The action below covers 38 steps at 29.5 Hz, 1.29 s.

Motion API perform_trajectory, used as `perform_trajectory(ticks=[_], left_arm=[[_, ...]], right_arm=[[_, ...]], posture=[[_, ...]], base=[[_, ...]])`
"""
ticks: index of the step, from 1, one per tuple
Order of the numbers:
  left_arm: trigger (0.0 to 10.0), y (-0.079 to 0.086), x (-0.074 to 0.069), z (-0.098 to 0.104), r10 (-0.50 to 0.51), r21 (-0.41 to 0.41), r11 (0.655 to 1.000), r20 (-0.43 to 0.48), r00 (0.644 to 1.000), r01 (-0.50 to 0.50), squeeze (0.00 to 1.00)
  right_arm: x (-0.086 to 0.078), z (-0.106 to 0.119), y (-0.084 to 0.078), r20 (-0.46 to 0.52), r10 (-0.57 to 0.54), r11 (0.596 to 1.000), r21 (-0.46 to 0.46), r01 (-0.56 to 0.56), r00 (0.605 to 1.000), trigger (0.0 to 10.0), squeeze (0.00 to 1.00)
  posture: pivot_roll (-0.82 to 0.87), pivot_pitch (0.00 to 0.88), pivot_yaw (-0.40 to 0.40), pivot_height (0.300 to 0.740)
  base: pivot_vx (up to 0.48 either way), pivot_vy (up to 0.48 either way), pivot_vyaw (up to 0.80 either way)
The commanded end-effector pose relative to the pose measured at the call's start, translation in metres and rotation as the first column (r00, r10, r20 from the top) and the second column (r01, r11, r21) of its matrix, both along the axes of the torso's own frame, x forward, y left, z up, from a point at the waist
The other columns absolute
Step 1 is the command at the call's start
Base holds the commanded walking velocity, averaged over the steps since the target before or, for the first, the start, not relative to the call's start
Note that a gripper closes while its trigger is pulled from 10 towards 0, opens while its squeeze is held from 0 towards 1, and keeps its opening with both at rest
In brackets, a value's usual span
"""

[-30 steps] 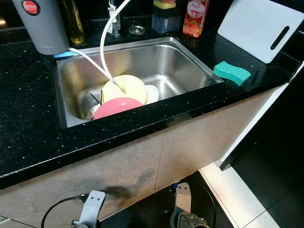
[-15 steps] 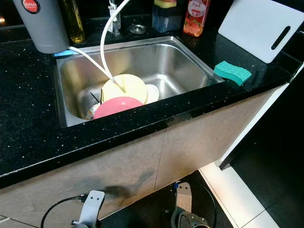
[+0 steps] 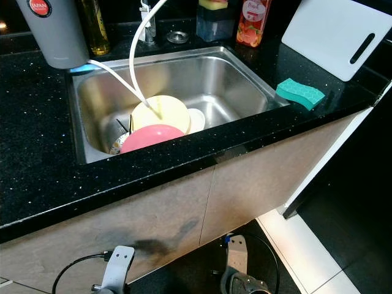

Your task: Kitchen organization

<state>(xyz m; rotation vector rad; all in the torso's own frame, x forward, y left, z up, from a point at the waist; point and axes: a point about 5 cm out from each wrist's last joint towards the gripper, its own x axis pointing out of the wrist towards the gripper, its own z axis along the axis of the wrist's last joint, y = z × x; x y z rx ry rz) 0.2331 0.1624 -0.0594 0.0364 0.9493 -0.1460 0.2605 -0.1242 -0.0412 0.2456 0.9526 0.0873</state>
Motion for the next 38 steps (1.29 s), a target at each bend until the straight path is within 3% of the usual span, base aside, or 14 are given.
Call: perform_trajectory(ticks=[1,38], left_arm=[[10.0,-0.0045,-0.0078,-0.0055,0.002,-0.009,1.0,-0.035,0.999,-0.003,0.0],[10.0,-0.0046,-0.0084,-0.0059,0.01,-0.013,1.0,-0.038,0.999,-0.01,0.0]], right_arm=[[-0.009,-0.0068,-0.0026,-0.036,-0.022,1.0,0.003,0.023,0.999,10.0,0.0],[-0.0087,-0.0066,-0.0021,-0.039,-0.028,1.0,0.009,0.028,0.999,10.0,0.0]], posture=[[0.09,0.244,-0.063,0.74],[0.09,0.24,-0.064,0.74]], base=[[0.0,0.0,0.0],[0.0,0.0,0.0]])
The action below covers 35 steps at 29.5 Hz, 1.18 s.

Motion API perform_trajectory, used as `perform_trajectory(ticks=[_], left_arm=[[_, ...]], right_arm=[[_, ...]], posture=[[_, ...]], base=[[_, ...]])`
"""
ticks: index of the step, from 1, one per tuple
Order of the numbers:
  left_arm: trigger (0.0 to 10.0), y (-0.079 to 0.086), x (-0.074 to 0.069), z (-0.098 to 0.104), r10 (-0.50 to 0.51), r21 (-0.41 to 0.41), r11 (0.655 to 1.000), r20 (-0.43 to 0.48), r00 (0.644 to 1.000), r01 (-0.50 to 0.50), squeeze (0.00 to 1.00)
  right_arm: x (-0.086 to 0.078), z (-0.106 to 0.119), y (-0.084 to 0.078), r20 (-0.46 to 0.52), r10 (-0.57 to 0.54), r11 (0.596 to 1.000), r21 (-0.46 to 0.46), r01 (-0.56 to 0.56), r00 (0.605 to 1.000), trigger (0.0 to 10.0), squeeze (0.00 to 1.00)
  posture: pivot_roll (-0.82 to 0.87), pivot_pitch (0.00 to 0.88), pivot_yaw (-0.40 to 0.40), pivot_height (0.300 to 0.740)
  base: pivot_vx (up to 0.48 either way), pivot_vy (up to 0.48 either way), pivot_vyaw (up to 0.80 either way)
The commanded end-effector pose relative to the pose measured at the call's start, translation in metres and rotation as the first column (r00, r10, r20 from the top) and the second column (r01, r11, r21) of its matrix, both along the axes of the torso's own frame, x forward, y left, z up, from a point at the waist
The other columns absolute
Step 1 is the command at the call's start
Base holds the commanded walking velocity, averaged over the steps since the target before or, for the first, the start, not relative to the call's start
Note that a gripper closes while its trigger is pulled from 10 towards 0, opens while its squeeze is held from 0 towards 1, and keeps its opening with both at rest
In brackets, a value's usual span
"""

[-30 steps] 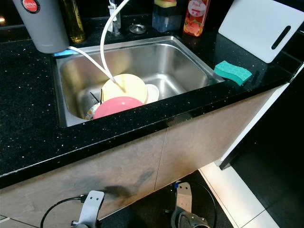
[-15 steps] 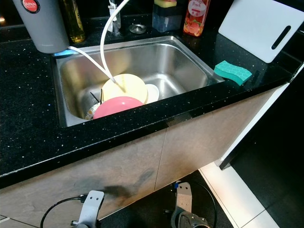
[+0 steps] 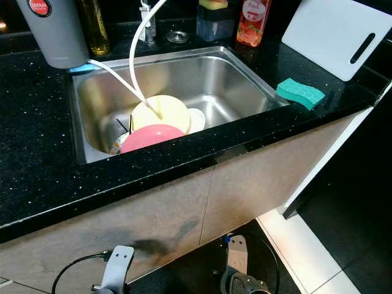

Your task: Kitchen organization

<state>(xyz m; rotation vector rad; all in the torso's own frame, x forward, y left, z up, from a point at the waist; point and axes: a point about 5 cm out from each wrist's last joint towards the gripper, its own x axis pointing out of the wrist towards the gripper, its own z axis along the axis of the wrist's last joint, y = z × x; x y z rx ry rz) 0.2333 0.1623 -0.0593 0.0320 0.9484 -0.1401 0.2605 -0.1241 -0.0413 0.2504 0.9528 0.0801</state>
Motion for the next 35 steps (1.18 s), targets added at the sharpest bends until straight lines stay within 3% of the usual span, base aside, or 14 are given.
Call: perform_trajectory(ticks=[1,35], left_arm=[[10.0,-0.0045,-0.0086,-0.006,0.003,-0.012,1.0,-0.038,0.999,-0.003,0.0],[10.0,-0.0049,-0.0093,-0.0064,-0.002,-0.01,1.0,-0.042,0.999,0.001,0.0]], right_arm=[[-0.0087,-0.0066,-0.0022,-0.038,-0.019,1.0,0.008,0.02,0.999,10.0,0.0],[-0.0099,-0.0074,-0.0027,-0.042,-0.024,1.0,0.009,0.024,0.999,10.0,0.0]], posture=[[0.09,0.24,-0.064,0.74],[0.09,0.242,-0.065,0.74]], base=[[0.0,0.0,0.0],[0.0,0.0,0.0]])
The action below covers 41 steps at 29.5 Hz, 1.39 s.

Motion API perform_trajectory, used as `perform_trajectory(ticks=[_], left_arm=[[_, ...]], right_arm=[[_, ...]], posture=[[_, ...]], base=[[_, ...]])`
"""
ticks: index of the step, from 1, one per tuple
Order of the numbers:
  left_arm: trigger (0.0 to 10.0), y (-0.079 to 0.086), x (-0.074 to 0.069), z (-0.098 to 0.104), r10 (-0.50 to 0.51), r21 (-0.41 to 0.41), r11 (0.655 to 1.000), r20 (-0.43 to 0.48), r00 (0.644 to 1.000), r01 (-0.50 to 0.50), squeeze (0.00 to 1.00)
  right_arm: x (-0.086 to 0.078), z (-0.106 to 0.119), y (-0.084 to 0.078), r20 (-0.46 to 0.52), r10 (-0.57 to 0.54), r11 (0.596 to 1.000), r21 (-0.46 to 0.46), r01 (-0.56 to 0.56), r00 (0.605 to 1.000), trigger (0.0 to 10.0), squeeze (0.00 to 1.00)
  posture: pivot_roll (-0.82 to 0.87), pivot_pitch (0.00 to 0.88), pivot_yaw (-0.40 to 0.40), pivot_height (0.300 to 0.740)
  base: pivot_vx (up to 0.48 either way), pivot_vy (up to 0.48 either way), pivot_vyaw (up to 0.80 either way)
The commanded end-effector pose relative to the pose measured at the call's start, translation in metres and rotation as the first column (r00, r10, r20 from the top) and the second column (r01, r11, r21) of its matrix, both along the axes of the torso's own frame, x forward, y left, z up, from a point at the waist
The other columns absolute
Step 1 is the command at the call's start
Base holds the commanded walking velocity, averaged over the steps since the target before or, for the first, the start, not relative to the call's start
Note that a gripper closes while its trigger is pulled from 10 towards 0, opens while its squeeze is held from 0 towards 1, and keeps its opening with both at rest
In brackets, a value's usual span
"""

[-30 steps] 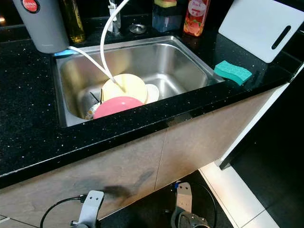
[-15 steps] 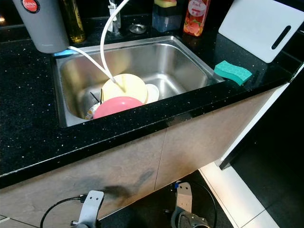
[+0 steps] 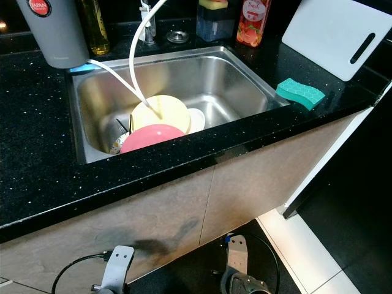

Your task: Kitchen organization

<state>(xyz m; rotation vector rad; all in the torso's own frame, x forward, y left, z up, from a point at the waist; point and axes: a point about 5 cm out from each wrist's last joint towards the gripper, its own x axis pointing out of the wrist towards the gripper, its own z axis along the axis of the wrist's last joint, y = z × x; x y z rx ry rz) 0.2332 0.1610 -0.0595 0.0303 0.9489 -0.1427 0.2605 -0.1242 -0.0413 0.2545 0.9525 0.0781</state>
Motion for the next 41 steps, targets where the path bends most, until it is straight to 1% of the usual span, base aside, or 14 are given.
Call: perform_trajectory(ticks=[1,22,41], left_arm=[[10.0,-0.0036,-0.0091,-0.0063,0.0,-0.007,1.0,-0.041,0.999,0.0,0.0],[10.0,-0.0026,-0.0109,-0.0072,0.006,-0.006,1.0,-0.046,0.999,-0.006,0.0],[10.0,-0.003,-0.0135,-0.0088,0.009,-0.012,1.0,-0.052,0.999,-0.01,0.0]], right_arm=[[-0.01,-0.0075,-0.0025,-0.042,-0.021,1.0,0.007,0.021,0.999,10.0,0.0],[-0.0114,-0.0085,-0.0013,-0.046,-0.015,1.0,0.009,0.016,0.999,10.0,0.0],[-0.0159,-0.0117,-0.0031,-0.053,-0.01,1.0,0.0,0.01,0.999,10.0,0.0]], posture=[[0.09,0.242,-0.065,0.74],[0.09,0.226,-0.066,0.74],[0.09,0.212,-0.068,0.74]], base=[[0.0,0.0,0.0],[0.0,0.0,0.0],[0.0,0.0,0.0]])
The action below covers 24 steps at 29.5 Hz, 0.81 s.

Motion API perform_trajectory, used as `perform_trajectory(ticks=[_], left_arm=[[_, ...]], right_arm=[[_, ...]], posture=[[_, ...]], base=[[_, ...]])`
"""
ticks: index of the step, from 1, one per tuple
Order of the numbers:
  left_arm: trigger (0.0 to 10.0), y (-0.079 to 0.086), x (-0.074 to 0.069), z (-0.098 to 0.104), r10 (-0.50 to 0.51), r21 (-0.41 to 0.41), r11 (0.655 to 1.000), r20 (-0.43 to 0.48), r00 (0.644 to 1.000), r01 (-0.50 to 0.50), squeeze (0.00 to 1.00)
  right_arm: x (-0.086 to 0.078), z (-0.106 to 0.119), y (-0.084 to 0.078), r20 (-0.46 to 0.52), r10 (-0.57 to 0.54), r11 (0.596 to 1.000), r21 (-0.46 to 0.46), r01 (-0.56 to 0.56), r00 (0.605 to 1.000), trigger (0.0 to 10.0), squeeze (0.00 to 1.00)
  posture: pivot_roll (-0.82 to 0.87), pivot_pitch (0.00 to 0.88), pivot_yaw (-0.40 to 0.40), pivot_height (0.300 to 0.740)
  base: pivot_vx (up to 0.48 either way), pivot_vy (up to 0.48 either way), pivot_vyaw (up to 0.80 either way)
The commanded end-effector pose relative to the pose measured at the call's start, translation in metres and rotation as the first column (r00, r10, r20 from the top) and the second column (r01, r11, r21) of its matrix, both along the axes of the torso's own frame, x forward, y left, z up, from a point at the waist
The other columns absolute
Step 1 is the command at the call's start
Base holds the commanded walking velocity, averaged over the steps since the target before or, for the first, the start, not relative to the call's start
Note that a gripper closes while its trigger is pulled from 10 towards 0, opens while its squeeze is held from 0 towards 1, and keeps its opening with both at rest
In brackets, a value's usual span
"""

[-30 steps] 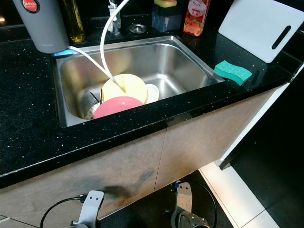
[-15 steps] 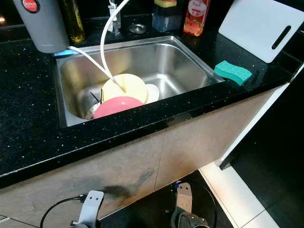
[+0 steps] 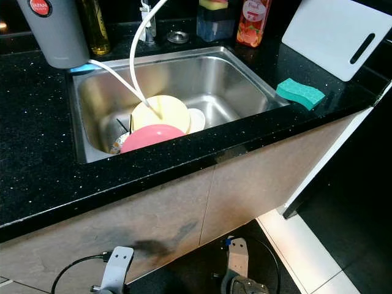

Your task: Kitchen organization

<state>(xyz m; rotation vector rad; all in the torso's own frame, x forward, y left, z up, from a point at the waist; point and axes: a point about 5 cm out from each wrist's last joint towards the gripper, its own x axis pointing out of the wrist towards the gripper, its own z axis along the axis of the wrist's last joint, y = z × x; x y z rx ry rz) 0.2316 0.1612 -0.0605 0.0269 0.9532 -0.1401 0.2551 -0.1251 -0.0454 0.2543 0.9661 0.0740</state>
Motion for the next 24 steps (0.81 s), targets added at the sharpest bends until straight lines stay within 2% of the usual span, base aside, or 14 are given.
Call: perform_trajectory(ticks=[1,24], left_arm=[[10.0,-0.0032,-0.012,-0.0078,0.005,-0.011,1.0,-0.047,0.999,-0.006,0.0],[10.0,-0.0044,-0.0123,-0.0081,0.007,-0.015,1.0,-0.049,0.999,-0.008,0.0]], right_arm=[[-0.0104,-0.0075,-0.0025,-0.04,-0.008,1.0,0.001,0.008,0.999,10.0,0.0],[-0.0074,-0.0054,-0.0028,-0.037,0.001,1.0,-0.001,-0.001,0.999,10.0,0.0]], posture=[[0.09,0.212,-0.068,0.74],[0.09,0.211,-0.074,0.74]], base=[[0.0,0.0,0.0],[0.0,0.0,0.0]])
